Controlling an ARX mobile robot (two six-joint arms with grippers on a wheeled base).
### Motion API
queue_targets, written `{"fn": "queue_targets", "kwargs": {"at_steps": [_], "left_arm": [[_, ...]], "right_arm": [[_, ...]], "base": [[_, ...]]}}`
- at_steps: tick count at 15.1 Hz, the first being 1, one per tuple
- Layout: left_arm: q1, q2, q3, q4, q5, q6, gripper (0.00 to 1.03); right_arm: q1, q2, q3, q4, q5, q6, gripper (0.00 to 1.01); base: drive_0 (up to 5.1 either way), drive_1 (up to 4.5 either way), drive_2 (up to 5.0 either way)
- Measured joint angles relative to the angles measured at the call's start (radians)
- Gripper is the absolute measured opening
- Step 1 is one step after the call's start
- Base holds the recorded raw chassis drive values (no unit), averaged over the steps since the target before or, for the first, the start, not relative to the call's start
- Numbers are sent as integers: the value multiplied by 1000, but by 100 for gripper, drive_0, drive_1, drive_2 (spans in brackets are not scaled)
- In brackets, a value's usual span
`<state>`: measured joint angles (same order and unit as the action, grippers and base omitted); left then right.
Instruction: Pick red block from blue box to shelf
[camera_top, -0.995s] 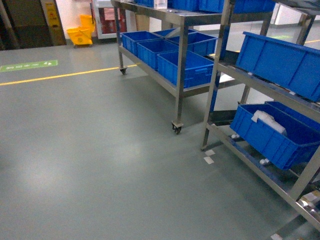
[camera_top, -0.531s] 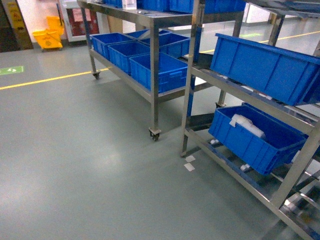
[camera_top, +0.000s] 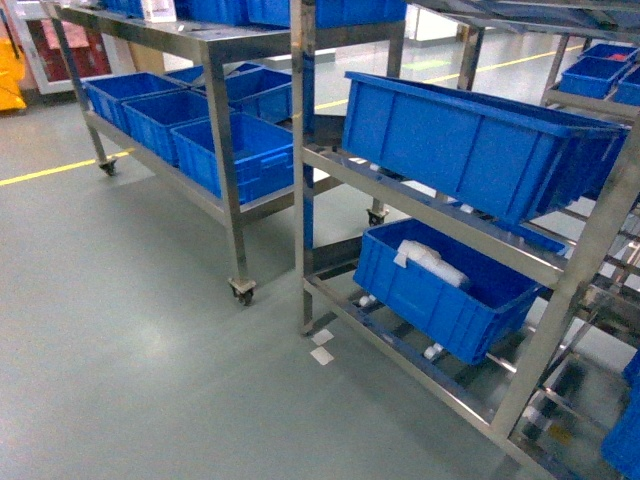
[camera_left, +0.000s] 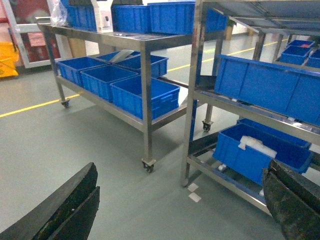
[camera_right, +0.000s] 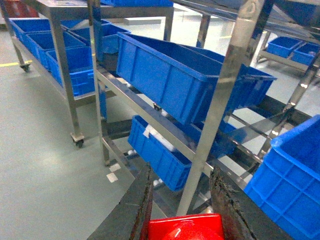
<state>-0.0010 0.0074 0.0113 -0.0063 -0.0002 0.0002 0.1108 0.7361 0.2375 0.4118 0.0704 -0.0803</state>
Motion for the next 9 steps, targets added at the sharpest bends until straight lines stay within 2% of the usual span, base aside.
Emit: {"fn": "queue_targets", "kwargs": {"at_steps": [9], "left_arm": [[1, 0, 0, 3, 0, 0, 98]], "right_arm": [[0, 0, 0, 3, -1, 0, 27]], "base": [[-162, -162, -162]]}}
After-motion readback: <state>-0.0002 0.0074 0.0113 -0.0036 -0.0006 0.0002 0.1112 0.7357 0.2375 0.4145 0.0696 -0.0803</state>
